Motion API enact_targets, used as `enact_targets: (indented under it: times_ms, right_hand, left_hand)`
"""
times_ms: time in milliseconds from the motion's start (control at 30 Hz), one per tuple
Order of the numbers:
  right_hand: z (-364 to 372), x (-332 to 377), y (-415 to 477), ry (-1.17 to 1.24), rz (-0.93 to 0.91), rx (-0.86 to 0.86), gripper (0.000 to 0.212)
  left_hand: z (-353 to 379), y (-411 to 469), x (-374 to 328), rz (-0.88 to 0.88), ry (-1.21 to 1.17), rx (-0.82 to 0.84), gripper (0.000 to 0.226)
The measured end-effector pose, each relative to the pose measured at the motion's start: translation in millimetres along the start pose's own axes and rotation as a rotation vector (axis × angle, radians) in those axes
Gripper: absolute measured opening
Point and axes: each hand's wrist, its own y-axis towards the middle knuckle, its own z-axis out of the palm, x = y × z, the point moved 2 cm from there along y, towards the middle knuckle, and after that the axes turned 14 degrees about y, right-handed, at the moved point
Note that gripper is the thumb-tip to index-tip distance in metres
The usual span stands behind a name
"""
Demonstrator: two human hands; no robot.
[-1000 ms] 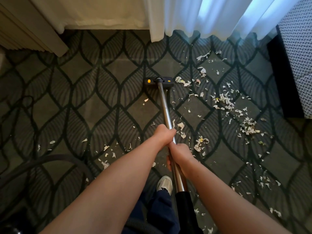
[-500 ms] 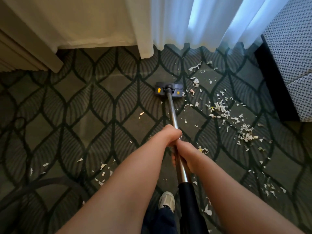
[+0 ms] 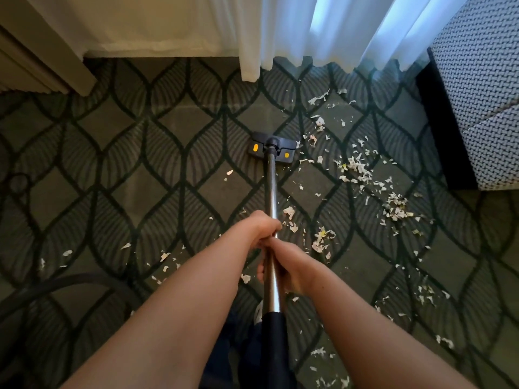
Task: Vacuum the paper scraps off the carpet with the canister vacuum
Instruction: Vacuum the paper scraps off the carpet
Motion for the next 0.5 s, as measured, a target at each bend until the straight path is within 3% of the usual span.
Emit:
enact_targets:
  times_ms: [100, 233, 400, 500]
  right_hand:
    - [-0.9, -21.1, 3.4, 0.031, 0.114, 0.125, 0.028]
    - [-4.2, -40.9, 11.8, -0.132, 0.205, 0.142, 0.045]
    - [-6.3, -38.6, 30.2, -0.273, 0.131, -0.141, 0.052]
    - [6.2, -39.6, 56.8, -0.216, -0.019, -0.237, 0.039]
  left_hand:
    - [3.8, 1.2, 25.5, -0.017, -0.012, 0.032, 0.027]
    - [7.3, -6.5, 57.1, -0.031, -0.027, 0.056, 0.026]
    - [-1.1, -11.1, 89.1, -0.068, -0.161, -0.021, 0.028]
    - [-2.5, -19.0, 108.0, -0.103, -0.255, -0.012, 0.035]
